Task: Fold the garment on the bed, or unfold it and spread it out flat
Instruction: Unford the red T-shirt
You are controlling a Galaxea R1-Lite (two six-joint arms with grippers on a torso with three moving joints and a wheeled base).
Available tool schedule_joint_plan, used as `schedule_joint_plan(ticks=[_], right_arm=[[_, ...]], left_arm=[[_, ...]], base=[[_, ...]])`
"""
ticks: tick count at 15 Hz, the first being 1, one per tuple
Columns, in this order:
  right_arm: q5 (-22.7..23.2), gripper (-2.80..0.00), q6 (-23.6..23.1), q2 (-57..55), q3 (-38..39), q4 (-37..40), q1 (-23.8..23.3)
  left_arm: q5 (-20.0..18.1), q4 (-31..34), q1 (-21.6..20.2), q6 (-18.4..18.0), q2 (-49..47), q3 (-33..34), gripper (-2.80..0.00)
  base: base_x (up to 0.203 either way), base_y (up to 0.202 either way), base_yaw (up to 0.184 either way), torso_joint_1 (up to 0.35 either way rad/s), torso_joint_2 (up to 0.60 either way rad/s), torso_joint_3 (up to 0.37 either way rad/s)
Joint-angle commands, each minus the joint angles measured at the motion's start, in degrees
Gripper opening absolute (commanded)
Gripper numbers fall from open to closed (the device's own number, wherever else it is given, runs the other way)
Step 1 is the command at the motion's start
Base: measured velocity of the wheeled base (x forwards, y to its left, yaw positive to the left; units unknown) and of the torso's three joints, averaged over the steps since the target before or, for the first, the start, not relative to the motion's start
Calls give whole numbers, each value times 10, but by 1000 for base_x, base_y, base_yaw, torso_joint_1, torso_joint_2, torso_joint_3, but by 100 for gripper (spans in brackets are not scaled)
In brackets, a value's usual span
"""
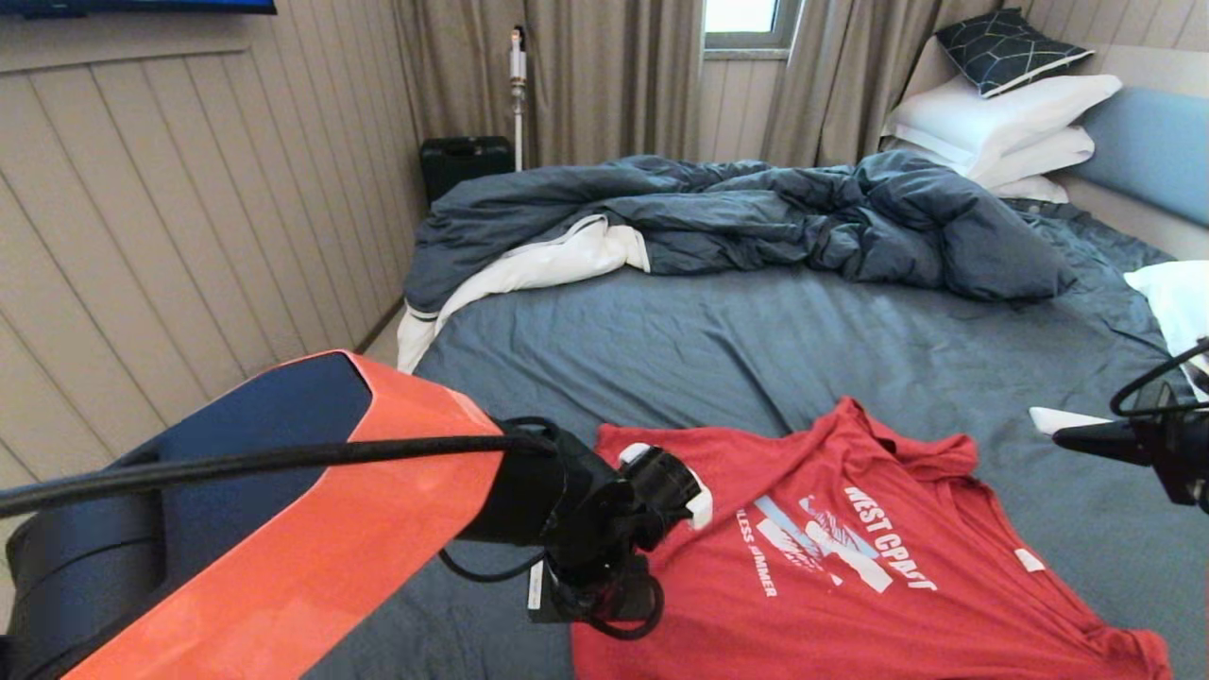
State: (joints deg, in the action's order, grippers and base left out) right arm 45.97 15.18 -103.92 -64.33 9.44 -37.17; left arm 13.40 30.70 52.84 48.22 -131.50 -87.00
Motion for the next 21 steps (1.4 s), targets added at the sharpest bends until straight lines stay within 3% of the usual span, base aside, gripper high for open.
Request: schedule_joint_plan(ticks=[1, 5, 8, 9, 21], right_arm=[[3, -280, 1, 0, 0, 1, 0], [3, -280, 1, 0, -1, 1, -2], [3, -280, 1, 0, -2, 1, -2], [3, -280, 1, 0, -2, 1, -2], [3, -280, 2, 3, -5, -3, -14]], left_arm=[[3, 2, -5, 0, -10, -6, -280], [42, 11, 4, 12, -20, -5, -280], [47, 31, 8, 30, -18, -1, -280], [46, 33, 7, 30, -18, -1, 0], [48, 46, 21, 37, -24, -6, 0]], base=[[0, 0, 0, 0, 0, 0], [0, 0, 0, 0, 0, 0], [0, 0, 0, 0, 0, 0], [0, 0, 0, 0, 0, 0], [0, 0, 0, 0, 0, 0]])
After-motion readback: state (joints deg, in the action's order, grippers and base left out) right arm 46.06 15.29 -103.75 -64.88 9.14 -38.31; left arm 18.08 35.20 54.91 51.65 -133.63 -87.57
